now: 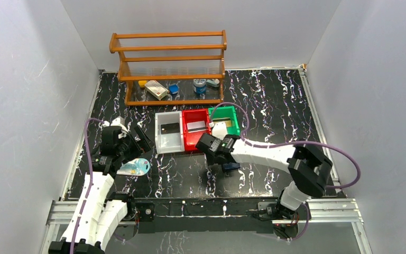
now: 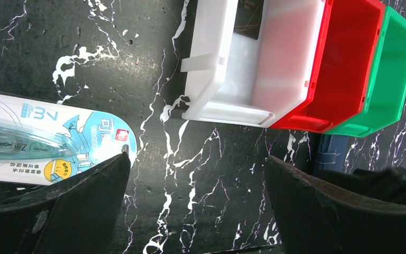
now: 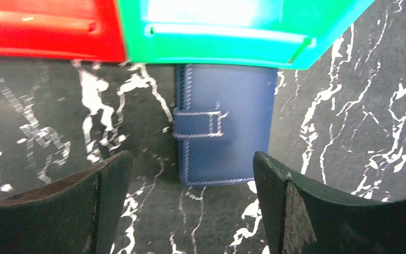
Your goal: Take the credit cards out of the card holder
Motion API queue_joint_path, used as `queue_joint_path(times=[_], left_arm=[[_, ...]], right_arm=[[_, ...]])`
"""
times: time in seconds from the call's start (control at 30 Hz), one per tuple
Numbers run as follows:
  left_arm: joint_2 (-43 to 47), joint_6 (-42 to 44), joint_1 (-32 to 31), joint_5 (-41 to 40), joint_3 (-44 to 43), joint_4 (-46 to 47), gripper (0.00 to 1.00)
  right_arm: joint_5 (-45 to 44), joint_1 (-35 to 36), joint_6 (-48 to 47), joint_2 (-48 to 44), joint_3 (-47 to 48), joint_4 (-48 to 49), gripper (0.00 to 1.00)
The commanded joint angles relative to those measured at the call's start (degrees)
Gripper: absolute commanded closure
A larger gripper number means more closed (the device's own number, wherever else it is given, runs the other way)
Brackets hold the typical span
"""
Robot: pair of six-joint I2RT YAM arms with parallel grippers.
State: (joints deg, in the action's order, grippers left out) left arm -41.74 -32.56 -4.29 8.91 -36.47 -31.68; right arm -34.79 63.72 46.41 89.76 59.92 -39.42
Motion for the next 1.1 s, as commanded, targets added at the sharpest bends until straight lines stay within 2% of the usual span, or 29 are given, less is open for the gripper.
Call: queue_joint_path(times=[0.0,0.27,0.37,0.7,0.9,1.07], left_arm=[[1.05,1.18,0.25,-1.21,-1.28,-0.68,0.02],[1.04,1.29,0.25,-1.35,-1.26,-0.56,0.02],[1.09,1.29,0.25,-1.35,-1.22,-0.57,0.02],[0.98,1.17,0.25,-1.55,-1.15,-0.57,0.02],[0.76,1.10,0.24,-1.15,-1.18,-0.44,0.02],[0.93,1.01,0.22,-0.12,-1.09,-0.32,0.02]], right_arm=[[-1.39,-4.60,-3.84,3.75,0.87,1.01,0.11],[2.31,-6.00,-2.86,7.03,-3.86,4.45,0.21],[5.14,-5.85,-2.00,6.58,-5.72,5.30,0.27],[18.92,-2.36,1.77,-5.52,-14.16,11.32,0.48],[33.34,-1.23,3.34,-14.20,-19.53,23.97,0.48],[41.52,-1.29,6.11,-16.48,-22.95,36.08,0.49]])
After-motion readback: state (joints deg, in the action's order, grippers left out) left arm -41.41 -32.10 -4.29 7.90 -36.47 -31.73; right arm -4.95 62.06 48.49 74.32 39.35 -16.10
